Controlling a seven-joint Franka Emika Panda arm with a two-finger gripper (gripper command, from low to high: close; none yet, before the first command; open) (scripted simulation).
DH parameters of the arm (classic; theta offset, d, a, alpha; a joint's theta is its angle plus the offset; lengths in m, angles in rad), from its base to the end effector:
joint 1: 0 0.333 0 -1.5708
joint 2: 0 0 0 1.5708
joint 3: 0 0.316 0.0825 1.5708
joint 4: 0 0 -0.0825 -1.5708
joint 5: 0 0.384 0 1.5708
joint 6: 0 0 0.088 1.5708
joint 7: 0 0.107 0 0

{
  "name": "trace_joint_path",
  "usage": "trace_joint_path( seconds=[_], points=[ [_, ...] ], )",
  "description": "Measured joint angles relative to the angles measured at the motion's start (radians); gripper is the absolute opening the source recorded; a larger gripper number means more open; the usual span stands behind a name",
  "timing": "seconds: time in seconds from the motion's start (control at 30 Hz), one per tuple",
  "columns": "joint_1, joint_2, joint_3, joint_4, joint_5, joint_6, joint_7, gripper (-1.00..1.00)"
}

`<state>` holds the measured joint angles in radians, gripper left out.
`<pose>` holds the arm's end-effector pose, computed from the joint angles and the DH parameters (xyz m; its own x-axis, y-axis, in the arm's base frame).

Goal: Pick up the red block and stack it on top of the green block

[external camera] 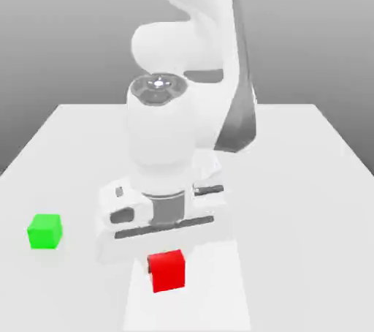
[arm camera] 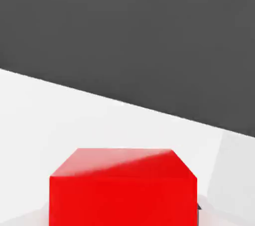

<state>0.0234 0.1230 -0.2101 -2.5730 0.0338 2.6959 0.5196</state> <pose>0.4405 -0.0866 0.2198 0.7417 -0.6707 0.0081 -0.6707 -0.7416 0.0079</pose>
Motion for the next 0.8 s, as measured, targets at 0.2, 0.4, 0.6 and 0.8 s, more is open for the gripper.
trace_joint_path(
  seconds=[0.2,0.4,0.6,0.8],
  points=[
    [-0.169,-0.085,-0.131,-0.060,-0.042,-0.021,0.242,-1.00],
    [-0.348,-0.166,-0.220,-0.119,-0.084,-0.040,0.483,-1.00],
    [-0.378,-0.062,-0.215,-0.132,0.044,0.066,0.462,-1.00],
    [-0.412,0.029,-0.160,-0.127,0.154,0.143,0.383,1.00]
  ],
)
